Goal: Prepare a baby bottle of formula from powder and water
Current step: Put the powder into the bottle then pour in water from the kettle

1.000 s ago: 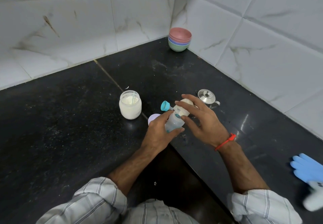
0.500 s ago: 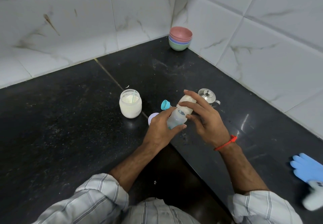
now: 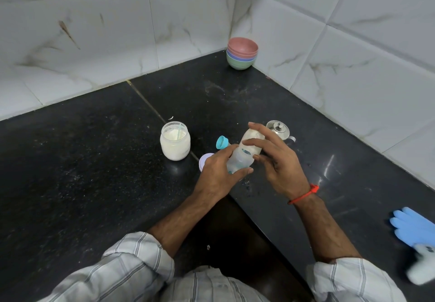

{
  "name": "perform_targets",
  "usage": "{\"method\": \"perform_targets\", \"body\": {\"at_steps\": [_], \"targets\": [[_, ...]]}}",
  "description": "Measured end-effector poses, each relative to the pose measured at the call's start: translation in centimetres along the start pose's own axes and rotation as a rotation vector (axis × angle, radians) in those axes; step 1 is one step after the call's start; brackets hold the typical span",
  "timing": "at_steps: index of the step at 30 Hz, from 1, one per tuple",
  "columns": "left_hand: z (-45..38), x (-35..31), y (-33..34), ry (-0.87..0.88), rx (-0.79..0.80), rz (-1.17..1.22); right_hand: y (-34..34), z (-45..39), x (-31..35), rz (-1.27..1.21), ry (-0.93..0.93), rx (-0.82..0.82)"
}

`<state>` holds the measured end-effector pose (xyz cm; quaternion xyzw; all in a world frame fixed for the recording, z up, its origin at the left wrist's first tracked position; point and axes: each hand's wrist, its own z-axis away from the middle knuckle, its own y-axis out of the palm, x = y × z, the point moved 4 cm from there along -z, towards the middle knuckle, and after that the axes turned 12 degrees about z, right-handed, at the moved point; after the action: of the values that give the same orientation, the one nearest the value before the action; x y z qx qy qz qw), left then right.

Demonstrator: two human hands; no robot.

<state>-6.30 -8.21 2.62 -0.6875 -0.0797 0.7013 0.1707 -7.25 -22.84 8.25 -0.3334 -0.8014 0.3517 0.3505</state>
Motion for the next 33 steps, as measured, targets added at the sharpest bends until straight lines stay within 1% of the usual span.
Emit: {"method": "perform_targets", "body": {"at_steps": [3, 15, 19, 22, 27, 30, 31, 33], "targets": [[-0.12, -0.11, 0.06, -0.01, 0.004, -0.007, -0.11, 0.15, 0.04, 0.005, -0.015, -0.048], [-0.13, 0.28, 0.17, 0.003, 0.01, 0.004, 0.26, 0.42, -0.19, -0.001, -0.01, -0.054], [-0.23, 0.35, 0.16, 0.014, 0.012, 0.006, -0.12, 0.33, -0.29, -0.01, 0.004, -0.091], [-0.23, 0.43, 0.29, 0.007, 0.017, 0.005, 0.15, 0.39, -0.32, -0.011, -0.018, -0.064], [-0.24, 0.54, 0.34, -0.003, 0.01, 0.015, 0.25, 0.59, -0.19, 0.001, -0.021, -0.075], [-0.25, 0.65, 0.32, 0.016, 0.009, 0.013, -0.23, 0.73, -0.19, 0.018, -0.009, -0.157], [-0.31, 0.67, 0.35, 0.02, 0.008, 0.011, -0.35, 0.69, -0.25, 0.013, -0.006, -0.159], [-0.37, 0.81, 0.47, 0.014, 0.009, 0.015, -0.15, 0.41, -0.33, -0.012, -0.026, -0.081]]}}
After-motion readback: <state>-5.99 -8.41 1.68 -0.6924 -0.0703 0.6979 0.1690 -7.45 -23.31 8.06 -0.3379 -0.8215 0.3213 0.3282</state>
